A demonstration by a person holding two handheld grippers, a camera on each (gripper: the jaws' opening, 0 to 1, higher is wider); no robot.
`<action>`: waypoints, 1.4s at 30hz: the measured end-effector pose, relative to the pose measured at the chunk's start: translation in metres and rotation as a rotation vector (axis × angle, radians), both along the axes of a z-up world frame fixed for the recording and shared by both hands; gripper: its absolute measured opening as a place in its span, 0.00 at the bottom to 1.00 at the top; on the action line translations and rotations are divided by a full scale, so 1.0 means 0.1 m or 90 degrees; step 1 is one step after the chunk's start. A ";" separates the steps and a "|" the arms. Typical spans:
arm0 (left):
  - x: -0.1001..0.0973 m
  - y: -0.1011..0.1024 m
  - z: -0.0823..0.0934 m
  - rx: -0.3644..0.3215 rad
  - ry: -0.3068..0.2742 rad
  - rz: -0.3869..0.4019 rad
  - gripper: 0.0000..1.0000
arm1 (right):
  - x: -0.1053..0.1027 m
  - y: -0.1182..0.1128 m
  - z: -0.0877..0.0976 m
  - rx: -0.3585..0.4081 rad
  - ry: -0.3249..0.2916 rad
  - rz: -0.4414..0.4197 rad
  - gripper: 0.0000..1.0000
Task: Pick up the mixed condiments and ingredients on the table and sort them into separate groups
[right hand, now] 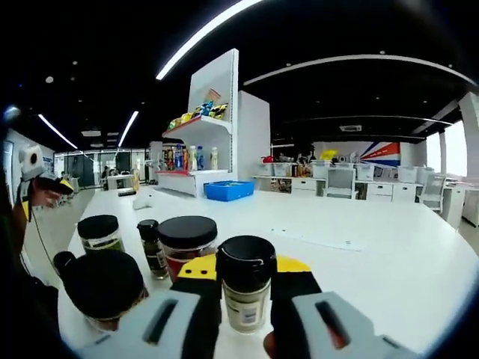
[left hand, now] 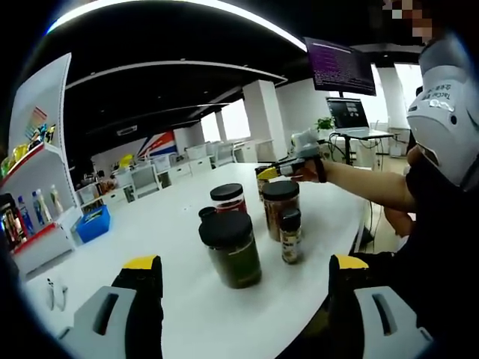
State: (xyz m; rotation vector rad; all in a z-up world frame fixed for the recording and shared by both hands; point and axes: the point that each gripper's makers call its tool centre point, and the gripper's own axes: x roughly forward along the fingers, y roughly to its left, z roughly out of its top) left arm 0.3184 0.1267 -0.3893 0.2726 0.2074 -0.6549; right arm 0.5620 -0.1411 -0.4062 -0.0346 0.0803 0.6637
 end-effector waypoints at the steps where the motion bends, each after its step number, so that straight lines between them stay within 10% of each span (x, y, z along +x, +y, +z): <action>1: 0.00 0.00 0.00 0.001 0.000 0.000 0.91 | 0.00 -0.03 0.05 0.001 -0.003 -0.004 0.22; 18: -0.01 -0.03 0.03 -0.002 -0.003 -0.005 0.91 | 0.28 -0.89 0.64 0.010 -0.042 -0.109 0.22; 32: -0.03 -0.03 0.03 0.000 -0.003 -0.002 0.91 | 0.60 -1.68 0.10 0.041 0.010 -0.260 0.22; 42: 0.00 -0.01 -0.02 0.008 0.003 0.005 0.91 | 0.64 -1.82 -0.27 0.008 0.038 -0.307 0.22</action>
